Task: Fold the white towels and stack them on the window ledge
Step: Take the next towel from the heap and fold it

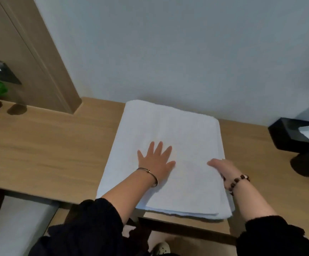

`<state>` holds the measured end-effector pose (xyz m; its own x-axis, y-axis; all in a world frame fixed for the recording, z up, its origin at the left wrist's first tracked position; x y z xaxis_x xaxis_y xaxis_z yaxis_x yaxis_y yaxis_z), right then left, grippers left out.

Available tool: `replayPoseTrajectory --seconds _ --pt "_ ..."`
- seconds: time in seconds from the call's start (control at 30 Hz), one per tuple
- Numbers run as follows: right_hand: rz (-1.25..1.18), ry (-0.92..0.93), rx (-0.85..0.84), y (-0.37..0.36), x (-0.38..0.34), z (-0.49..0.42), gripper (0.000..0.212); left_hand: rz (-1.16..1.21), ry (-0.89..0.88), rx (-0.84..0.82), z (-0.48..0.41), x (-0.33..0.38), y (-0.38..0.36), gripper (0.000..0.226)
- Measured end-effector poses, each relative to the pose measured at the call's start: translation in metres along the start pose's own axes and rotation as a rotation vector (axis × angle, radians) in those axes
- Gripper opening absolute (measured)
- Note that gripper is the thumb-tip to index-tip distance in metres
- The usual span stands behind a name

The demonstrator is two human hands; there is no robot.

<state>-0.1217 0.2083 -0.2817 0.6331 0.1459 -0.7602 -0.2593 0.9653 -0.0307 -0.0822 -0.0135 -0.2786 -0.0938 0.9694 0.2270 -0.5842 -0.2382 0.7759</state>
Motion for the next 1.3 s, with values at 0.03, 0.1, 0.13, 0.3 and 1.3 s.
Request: replayPoseTrajectory --seconds 0.03,0.1,0.13,0.3,1.3 --pt "0.028 -0.083 0.038 0.012 0.023 -0.006 0.036 -0.043 0.012 -0.047 -0.007 0.002 -0.018 0.059" --pt "0.047 -0.124 0.072 0.022 0.042 -0.016 0.047 -0.123 0.034 -0.062 -0.016 0.003 -0.040 0.060" --pt "0.035 -0.099 0.083 0.022 0.042 -0.020 0.048 -0.145 0.041 -0.043 -0.018 0.003 -0.043 0.060" --pt "0.178 0.110 0.172 0.014 -0.001 -0.018 0.021 -0.154 0.033 0.038 -0.019 0.005 -0.037 0.059" --pt "0.550 0.109 0.110 0.003 -0.014 -0.051 0.040 -0.198 0.169 0.073 -0.044 -0.032 -0.023 0.059"
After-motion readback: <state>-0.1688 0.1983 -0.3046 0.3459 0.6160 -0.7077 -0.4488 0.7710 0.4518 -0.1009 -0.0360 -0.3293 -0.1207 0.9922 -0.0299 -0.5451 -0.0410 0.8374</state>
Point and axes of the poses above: each hand's wrist, its own z-axis away from the middle knuckle, its own y-axis out of the back of the hand, x = y × z, the point moved 7 cm from there along -z, towards the middle knuckle, and after that the axes turned 13 degrees about -x, right-handed, at the moved point
